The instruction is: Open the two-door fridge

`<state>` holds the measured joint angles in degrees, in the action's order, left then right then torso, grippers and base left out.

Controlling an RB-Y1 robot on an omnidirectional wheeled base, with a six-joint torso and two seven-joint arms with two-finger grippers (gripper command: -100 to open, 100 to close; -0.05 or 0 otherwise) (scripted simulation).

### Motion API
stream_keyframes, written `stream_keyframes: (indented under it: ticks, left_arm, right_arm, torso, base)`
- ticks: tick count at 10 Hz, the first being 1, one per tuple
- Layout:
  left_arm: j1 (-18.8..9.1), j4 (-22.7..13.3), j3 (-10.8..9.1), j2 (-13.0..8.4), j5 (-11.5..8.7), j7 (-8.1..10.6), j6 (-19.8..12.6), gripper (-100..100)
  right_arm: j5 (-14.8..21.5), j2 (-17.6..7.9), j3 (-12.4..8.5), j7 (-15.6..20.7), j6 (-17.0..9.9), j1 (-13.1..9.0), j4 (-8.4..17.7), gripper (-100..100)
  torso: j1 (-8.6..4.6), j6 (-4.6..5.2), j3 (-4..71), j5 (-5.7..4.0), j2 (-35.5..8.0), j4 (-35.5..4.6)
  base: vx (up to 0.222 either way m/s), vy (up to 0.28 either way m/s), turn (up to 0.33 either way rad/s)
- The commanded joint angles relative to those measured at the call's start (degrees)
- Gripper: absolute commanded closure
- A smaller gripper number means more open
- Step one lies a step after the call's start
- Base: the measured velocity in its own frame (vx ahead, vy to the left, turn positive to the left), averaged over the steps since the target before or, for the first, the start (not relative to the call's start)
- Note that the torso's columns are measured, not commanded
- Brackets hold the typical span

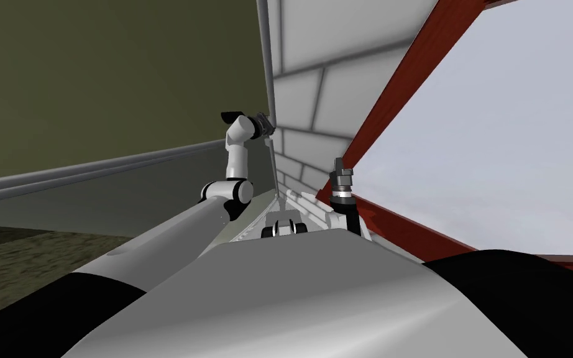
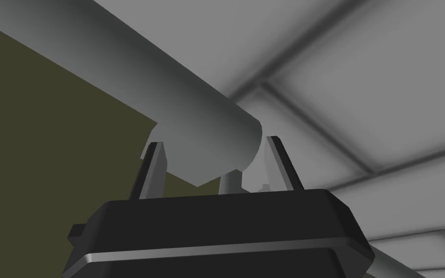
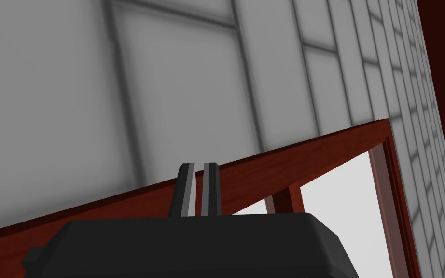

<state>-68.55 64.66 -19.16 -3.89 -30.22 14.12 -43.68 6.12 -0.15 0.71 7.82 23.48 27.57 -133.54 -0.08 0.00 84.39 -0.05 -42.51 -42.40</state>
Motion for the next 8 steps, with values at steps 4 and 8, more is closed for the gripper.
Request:
stream_keyframes:
  ticks: [4,8]
  left_arm:
    - [-0.8,1.3,2.5,4.7,-4.2,-2.13,-2.7,100]
    - [-0.8,2.4,3.24,3.8,-4.5,-1.89,-3.8,-100]
  right_arm:
    - [0.0,0.0,0.0,0.0,0.0,0.0,0.0,0]
    - [0.0,0.0,0.0,0.0,0.0,0.0,0.0,0]
  torso:
    - [0.03,0.02,0.1,0.02,0.2,0.1]
    - [0.07,-0.05,0.4,0.06,0.7,0.2]
  base:
    - [-0.273,0.076,-0.108]
    - [-0.158,0.036,-0.055]
